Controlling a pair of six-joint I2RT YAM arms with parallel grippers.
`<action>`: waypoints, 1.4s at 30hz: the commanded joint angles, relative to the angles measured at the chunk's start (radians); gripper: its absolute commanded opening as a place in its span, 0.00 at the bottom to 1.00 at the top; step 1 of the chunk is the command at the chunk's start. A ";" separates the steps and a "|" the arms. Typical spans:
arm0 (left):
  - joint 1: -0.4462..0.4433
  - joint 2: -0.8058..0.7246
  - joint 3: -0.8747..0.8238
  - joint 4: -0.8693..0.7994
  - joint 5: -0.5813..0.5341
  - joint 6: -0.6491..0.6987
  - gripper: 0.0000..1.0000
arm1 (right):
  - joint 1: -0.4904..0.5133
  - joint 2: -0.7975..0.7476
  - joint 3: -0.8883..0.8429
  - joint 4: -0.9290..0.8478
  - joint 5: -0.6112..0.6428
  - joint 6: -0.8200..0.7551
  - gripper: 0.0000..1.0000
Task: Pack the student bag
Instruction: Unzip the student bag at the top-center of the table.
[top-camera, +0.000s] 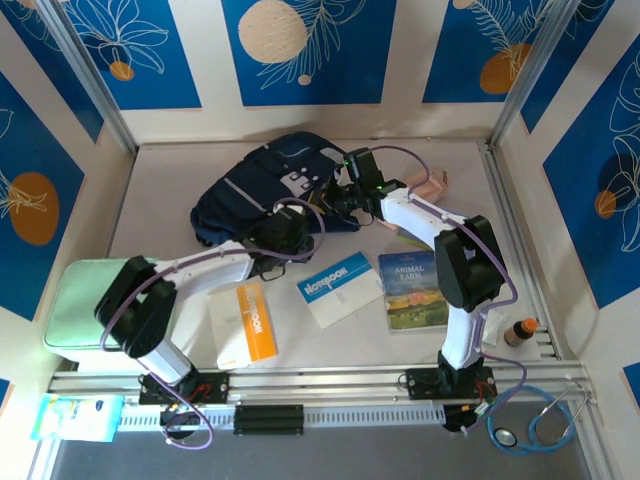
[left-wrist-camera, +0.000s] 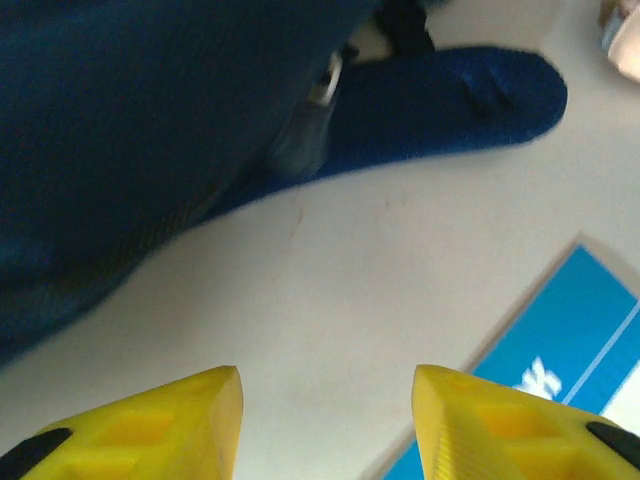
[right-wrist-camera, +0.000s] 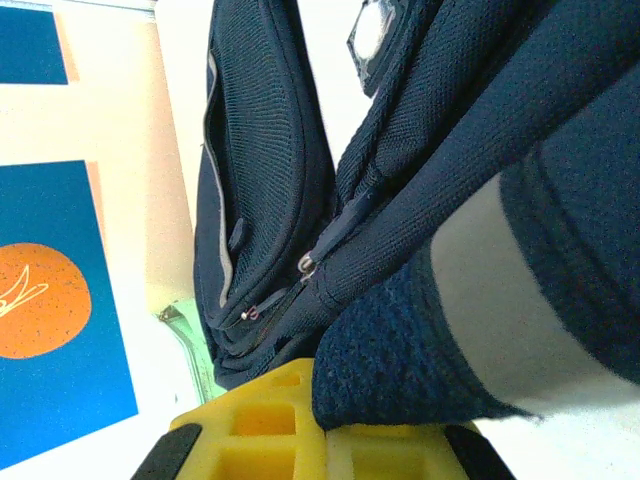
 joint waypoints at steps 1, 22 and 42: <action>-0.020 0.042 0.064 0.053 -0.100 0.000 0.47 | 0.002 -0.047 0.028 0.049 -0.085 0.022 0.00; 0.007 0.129 0.212 0.032 -0.274 -0.071 0.26 | -0.018 -0.017 0.105 0.062 -0.193 0.067 0.00; 0.055 0.054 0.316 -0.226 -0.167 -0.121 0.35 | -0.019 0.016 0.204 -0.063 -0.211 0.058 0.00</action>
